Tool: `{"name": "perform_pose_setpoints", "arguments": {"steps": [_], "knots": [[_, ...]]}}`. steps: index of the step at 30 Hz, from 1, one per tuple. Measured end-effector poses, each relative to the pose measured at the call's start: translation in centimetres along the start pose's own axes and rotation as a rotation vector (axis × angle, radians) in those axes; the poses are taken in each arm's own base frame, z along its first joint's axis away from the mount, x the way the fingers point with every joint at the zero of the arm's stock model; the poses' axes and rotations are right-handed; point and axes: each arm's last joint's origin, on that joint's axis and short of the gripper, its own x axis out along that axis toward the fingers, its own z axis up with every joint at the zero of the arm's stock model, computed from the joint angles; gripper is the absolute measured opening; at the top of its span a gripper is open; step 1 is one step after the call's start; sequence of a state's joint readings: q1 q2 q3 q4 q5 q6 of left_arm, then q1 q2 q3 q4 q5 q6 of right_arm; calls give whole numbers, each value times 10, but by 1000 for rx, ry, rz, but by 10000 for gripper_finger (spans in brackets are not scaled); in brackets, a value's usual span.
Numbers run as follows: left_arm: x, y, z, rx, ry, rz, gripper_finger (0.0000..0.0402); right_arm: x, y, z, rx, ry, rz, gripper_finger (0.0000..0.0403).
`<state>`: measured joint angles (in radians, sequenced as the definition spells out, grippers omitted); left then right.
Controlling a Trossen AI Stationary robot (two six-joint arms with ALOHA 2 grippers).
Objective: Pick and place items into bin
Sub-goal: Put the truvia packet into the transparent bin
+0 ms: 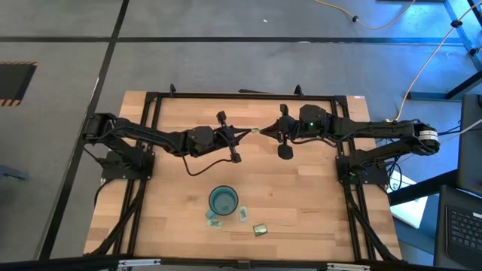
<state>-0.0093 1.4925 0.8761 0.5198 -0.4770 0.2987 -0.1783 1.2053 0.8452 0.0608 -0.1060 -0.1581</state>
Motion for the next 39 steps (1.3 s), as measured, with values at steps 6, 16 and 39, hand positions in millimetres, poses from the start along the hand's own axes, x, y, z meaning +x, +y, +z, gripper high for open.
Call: {"name": "perform_pose_setpoints", "arguments": {"steps": [6, 16, 39], "knots": [[0, -1, 0, 13, -6, -22, 11, 0, 0, 0, 32, 0, 0, 6], [-10, 10, -2, 74, 130, 108, 92, -3, 1, -6, 85, 71, -11, 2], [-41, 19, -43, -80, 637, -204, 93, -99, -98, -70, 689, 706, -440, 0]]}}
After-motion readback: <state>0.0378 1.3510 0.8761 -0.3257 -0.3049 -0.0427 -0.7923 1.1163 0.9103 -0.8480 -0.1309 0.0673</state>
